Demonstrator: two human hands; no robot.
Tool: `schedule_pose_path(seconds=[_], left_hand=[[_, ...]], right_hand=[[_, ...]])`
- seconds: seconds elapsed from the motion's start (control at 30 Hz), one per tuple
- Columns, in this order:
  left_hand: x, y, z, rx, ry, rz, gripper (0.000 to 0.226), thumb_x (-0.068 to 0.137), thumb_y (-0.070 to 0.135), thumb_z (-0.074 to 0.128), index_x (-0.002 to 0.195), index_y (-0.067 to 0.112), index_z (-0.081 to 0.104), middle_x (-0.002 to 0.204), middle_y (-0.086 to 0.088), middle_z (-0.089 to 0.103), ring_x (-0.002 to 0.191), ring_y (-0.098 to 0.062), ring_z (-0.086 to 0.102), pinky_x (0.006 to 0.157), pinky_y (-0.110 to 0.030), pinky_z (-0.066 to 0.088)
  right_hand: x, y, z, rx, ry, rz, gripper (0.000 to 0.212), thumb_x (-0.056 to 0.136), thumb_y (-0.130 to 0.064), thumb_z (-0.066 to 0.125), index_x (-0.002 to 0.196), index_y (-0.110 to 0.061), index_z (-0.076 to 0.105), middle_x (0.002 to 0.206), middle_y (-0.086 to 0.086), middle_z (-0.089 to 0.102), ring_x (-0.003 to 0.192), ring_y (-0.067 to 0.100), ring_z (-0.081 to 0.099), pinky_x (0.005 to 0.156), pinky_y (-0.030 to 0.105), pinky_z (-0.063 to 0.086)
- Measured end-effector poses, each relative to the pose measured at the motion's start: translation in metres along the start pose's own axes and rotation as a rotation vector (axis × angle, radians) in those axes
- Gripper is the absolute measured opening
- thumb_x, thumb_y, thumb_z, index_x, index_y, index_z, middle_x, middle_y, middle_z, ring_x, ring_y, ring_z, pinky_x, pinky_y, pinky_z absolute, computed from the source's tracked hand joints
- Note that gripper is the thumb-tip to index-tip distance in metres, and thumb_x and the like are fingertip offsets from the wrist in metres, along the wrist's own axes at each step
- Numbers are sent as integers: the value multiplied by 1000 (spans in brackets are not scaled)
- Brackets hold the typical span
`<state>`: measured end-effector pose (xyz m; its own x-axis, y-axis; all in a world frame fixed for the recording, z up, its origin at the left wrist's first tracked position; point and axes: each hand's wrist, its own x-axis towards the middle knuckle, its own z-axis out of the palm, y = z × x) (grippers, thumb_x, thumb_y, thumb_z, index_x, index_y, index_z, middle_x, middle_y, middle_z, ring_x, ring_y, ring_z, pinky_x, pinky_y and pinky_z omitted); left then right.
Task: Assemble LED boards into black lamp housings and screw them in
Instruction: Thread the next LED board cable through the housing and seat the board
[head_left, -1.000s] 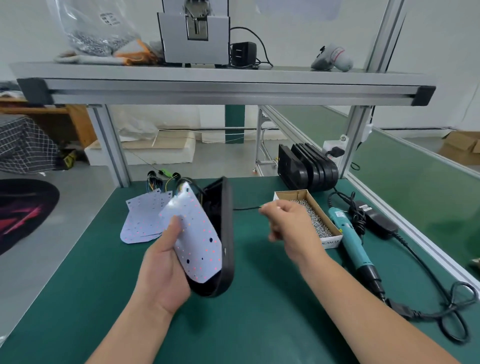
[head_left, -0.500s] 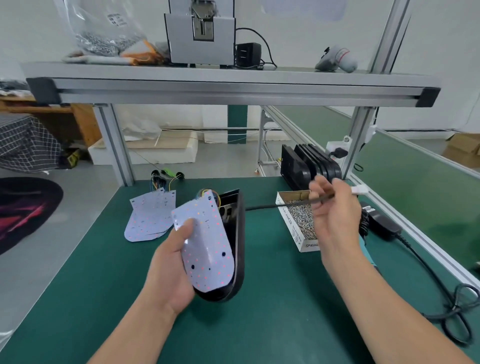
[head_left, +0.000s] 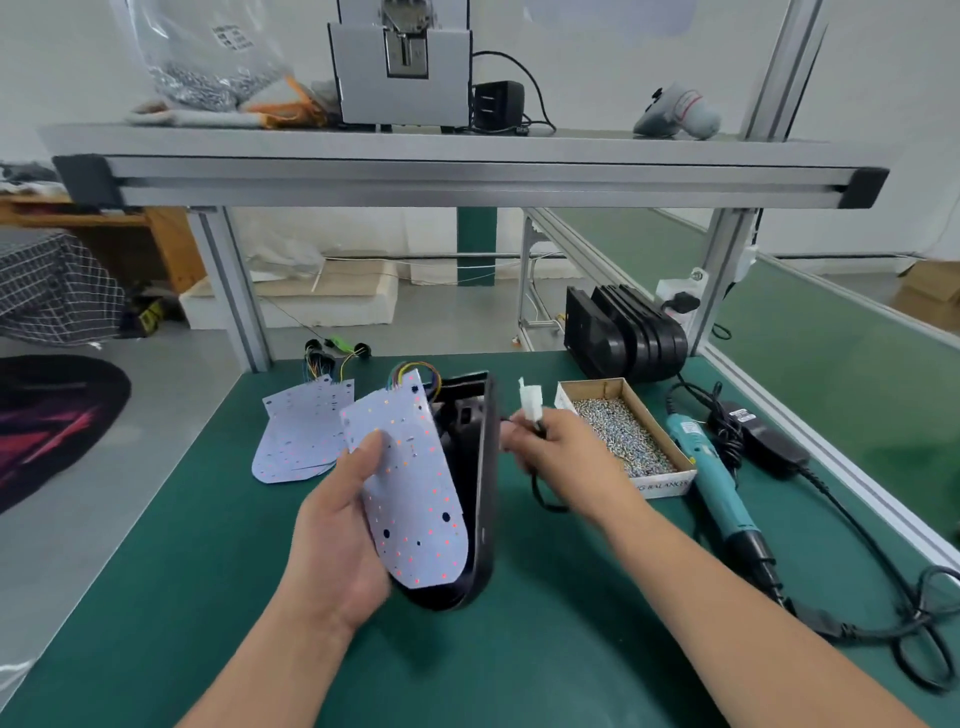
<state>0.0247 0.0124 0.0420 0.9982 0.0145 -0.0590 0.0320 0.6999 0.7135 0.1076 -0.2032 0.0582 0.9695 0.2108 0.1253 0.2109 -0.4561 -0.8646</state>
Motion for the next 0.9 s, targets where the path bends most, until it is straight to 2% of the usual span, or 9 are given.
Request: schedule_pose_path(seconds=[0.23, 0.33, 0.4, 0.5, 0.6, 0.7, 0.77, 0.83, 0.9], left_hand=[[3, 17, -11, -35, 49, 150, 30, 93, 35, 64, 116, 27, 82, 98, 1, 79, 82, -17, 78, 64, -33, 62], [4, 12, -10, 5, 64, 77, 25, 90, 35, 67, 101, 24, 86, 92, 0, 80, 77, -19, 79, 61, -32, 62], [6, 8, -11, 12, 68, 39, 31, 91, 35, 70, 115, 20, 83, 103, -2, 80, 86, -22, 79, 67, -35, 63], [6, 2, -9, 51, 54, -25, 48, 92, 37, 71, 135, 14, 71, 120, -7, 76, 98, -28, 77, 76, -42, 63], [4, -6, -6, 89, -1, -97, 49, 95, 39, 69, 138, 15, 69, 136, -12, 71, 112, -32, 73, 86, -46, 62], [3, -10, -2, 119, -45, -118, 51, 98, 39, 68, 143, 14, 64, 144, -18, 65, 122, -37, 68, 95, -50, 58], [1, -15, 2, 146, -87, -131, 53, 100, 37, 67, 146, 11, 60, 146, -21, 62, 129, -43, 64, 103, -56, 54], [-1, -21, 6, 199, -115, -142, 53, 98, 35, 68, 143, 8, 62, 145, -25, 62, 130, -46, 62, 104, -57, 54], [-2, -24, 10, 236, -119, -151, 52, 96, 35, 70, 140, 7, 64, 142, -25, 64, 127, -48, 63, 99, -53, 56]], right_hand=[[12, 17, -16, 422, 220, 235, 18, 97, -13, 56, 107, -4, 67, 55, -1, 55, 45, 11, 40, 41, 23, 29], [12, 19, -14, 384, 209, 236, 16, 91, -18, 57, 100, -6, 64, 66, 5, 65, 65, 24, 63, 58, 38, 53], [11, 21, -13, 394, 174, 226, 13, 89, -12, 55, 100, -9, 61, 89, 12, 73, 76, 27, 73, 77, 49, 59], [6, 23, -10, 350, 101, 99, 45, 88, -9, 47, 126, -31, 58, 113, 7, 68, 67, 20, 71, 60, 38, 54], [5, 25, -8, 250, -29, -8, 61, 87, -23, 59, 138, -57, 55, 89, 3, 67, 60, 16, 61, 60, 33, 49], [4, 23, -8, 287, -145, -44, 65, 89, -18, 70, 142, -53, 55, 79, -1, 61, 60, 19, 59, 56, 29, 48], [5, 17, -4, 297, -155, -77, 54, 90, -15, 72, 136, -41, 61, 92, 5, 69, 73, 29, 67, 65, 37, 57], [4, 10, 2, 202, -90, -150, 35, 91, -25, 70, 125, -32, 63, 111, 5, 70, 103, 24, 70, 95, 41, 56], [-1, 8, 6, 106, -25, -209, 59, 90, -42, 63, 146, -28, 51, 116, -2, 65, 122, 0, 59, 97, 20, 46]])
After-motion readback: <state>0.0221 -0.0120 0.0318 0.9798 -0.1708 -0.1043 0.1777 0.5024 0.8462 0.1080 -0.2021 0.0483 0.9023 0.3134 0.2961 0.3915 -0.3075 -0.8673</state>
